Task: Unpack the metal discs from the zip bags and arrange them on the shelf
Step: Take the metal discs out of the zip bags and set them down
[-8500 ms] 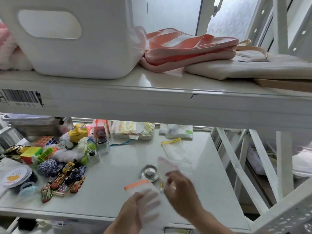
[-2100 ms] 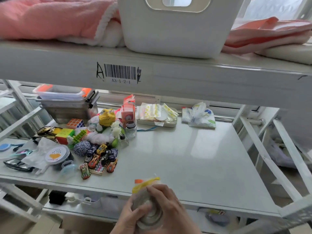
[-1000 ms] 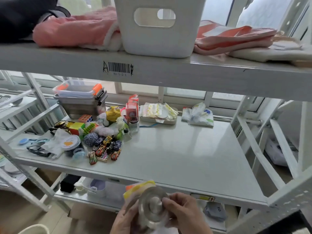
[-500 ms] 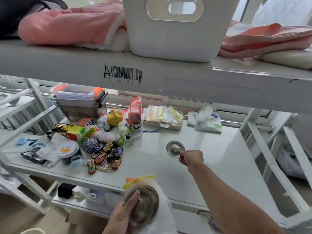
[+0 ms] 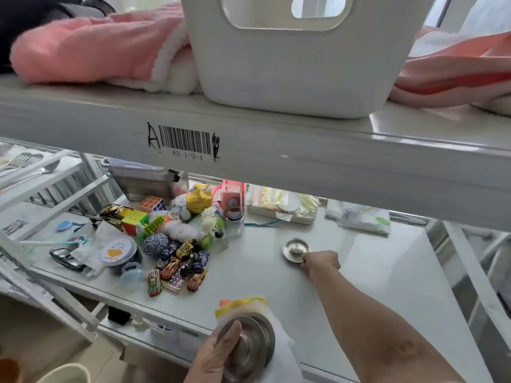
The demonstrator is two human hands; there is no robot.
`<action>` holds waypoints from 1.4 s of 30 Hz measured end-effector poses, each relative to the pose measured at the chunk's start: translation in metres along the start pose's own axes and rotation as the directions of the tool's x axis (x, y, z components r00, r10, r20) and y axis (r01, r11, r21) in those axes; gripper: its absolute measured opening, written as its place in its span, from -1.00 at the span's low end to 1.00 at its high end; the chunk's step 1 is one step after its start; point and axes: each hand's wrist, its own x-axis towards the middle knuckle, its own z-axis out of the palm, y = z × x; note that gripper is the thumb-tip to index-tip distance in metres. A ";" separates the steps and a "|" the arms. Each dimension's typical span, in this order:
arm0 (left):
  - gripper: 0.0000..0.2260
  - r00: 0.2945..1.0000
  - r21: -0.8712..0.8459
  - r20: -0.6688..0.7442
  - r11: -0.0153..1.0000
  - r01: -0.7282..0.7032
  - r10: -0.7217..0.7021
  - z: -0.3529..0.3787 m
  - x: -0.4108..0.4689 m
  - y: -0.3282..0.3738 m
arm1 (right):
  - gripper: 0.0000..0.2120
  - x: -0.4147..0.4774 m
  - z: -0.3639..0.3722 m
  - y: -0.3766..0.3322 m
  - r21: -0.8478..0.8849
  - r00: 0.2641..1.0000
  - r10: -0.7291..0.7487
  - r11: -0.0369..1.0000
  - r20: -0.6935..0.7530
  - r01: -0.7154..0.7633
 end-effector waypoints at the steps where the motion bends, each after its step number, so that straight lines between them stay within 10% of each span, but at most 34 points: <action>1: -0.35 1.000 0.004 0.011 1.000 0.001 -0.001 0.000 0.002 0.000 | -0.86 0.001 -0.001 0.000 -0.007 1.000 0.009 1.000 0.004 -0.009; 7: -0.17 0.999 0.119 -0.048 0.992 0.028 -0.023 0.001 0.012 -0.001 | -0.92 -0.052 -0.030 0.007 0.126 0.983 -0.135 0.985 0.121 0.119; 10: -0.53 0.996 0.103 -0.090 0.995 0.014 -0.005 0.005 0.007 0.002 | -0.84 -0.132 -0.057 0.026 0.204 0.835 -0.358 0.932 0.418 0.298; 17: -0.48 0.991 0.013 -0.114 0.997 0.073 -0.071 0.006 0.016 -0.005 | -0.74 -0.218 -0.075 0.070 -0.129 0.708 -0.537 0.748 0.459 0.651; 23: -0.56 0.952 -0.168 -0.053 0.943 0.288 -0.300 0.001 0.016 -0.004 | -0.89 -0.206 -0.072 0.079 0.192 0.750 -0.368 0.929 0.549 0.316; 27: -0.80 0.963 -0.031 -0.211 0.986 0.166 -0.168 -0.014 0.029 -0.010 | -0.94 -0.174 -0.069 0.074 0.374 0.788 -0.170 0.924 0.592 -0.083; 34: -0.83 0.926 0.147 -0.351 0.969 0.198 -0.136 -0.022 0.017 -0.001 | -0.84 -0.087 -0.047 0.062 0.297 0.980 -0.018 0.954 0.197 -0.042; 42: 0.18 0.887 0.192 -0.439 0.950 0.246 -0.141 -0.076 0.065 -0.046 | -0.82 -0.063 -0.021 0.060 0.056 0.999 0.012 0.998 0.034 -0.014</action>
